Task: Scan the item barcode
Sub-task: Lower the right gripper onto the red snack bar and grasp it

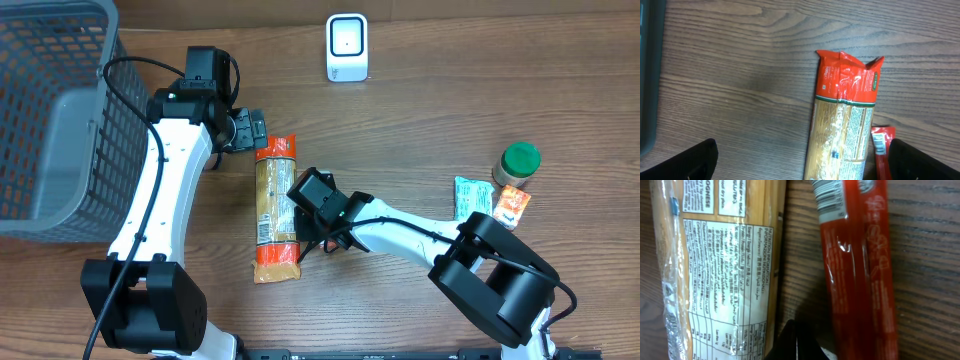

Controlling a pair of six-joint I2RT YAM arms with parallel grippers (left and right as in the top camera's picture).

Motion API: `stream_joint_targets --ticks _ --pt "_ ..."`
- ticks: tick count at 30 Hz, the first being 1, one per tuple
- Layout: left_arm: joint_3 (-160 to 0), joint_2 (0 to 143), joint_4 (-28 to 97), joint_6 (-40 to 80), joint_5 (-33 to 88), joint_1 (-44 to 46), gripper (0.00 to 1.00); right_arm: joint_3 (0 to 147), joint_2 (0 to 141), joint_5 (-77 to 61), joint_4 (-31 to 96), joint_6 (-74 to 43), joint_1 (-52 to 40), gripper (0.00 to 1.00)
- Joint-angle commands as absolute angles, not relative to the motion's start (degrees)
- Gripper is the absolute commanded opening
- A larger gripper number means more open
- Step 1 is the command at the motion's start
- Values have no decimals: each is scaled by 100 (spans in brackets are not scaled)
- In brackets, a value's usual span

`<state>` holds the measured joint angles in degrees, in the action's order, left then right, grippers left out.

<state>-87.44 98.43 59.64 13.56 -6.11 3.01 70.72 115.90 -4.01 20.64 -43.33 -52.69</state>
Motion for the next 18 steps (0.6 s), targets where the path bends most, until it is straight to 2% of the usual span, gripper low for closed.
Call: stream_joint_targets --ticks 1,11,18 --pt "-8831 9773 5966 1330 -652 303 100 7037 11688 -355 2099 -4348 -5194 3" --pt "-8831 9773 5966 1330 -652 303 100 7059 11476 -495 2084 -4121 -5124 4" --pt "-8831 9773 5966 1330 -652 303 100 7059 11421 128 2182 -4005 -4919 4"
